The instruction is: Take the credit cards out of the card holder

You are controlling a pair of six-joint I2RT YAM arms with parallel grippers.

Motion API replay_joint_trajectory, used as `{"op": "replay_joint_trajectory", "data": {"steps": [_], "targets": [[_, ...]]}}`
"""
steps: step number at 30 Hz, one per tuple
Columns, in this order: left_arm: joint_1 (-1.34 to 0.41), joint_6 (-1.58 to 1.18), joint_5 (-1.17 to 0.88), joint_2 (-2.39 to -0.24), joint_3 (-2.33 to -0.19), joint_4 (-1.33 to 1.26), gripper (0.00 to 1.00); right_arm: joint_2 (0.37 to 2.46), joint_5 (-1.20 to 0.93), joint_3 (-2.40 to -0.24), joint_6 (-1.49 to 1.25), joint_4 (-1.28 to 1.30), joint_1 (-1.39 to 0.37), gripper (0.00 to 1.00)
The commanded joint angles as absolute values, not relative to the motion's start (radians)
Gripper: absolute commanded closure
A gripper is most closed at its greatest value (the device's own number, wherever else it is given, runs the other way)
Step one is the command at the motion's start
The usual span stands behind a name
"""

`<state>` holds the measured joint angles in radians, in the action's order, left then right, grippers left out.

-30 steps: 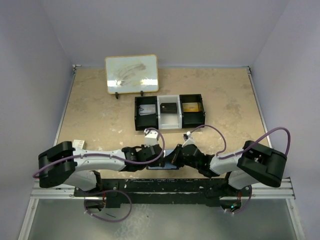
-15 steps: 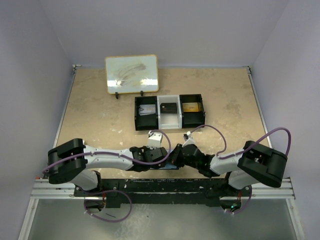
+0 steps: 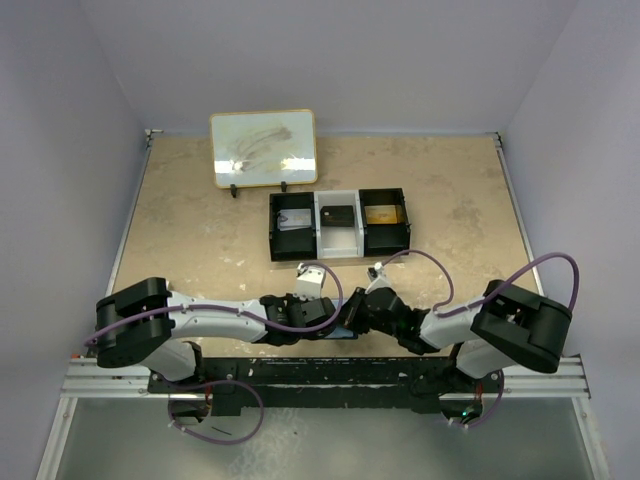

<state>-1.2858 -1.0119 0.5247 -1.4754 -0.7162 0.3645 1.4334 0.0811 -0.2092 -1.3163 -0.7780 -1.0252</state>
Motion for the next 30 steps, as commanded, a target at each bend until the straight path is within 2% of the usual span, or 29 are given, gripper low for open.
{"op": "replay_joint_trajectory", "data": {"steps": [1, 3, 16, 18, 22, 30], "targets": [[-1.294, -1.024, 0.543, -1.481, -0.731, 0.399, 1.0, 1.43, 0.098, -0.186, -1.321, -0.782, -1.019, 0.97], [-1.295, -1.023, 0.545, -1.482, -0.731, 0.4, 1.0, 1.419, 0.106, -0.178, -1.324, -0.774, -1.018, 1.0], [-1.31, -1.036, 0.613, -1.411, -0.762, 0.406, 1.0, 1.389, 0.122, -0.169, -1.308, -0.727, -1.011, 1.0], [-1.31, -1.027, 0.607, -1.386, -0.754, 0.35, 0.95, 1.387, 0.126, -0.172, -1.305, -0.714, -1.011, 1.0], [-1.31, -1.005, 0.627, -1.373, -0.756, 0.269, 0.8, 1.392, 0.122, -0.179, -1.3, -0.706, -1.011, 1.0], [-1.31, -1.126, 0.698, -1.438, -0.74, 0.287, 0.8, 1.396, 0.117, -0.18, -1.292, -0.71, -1.011, 1.0]]}}
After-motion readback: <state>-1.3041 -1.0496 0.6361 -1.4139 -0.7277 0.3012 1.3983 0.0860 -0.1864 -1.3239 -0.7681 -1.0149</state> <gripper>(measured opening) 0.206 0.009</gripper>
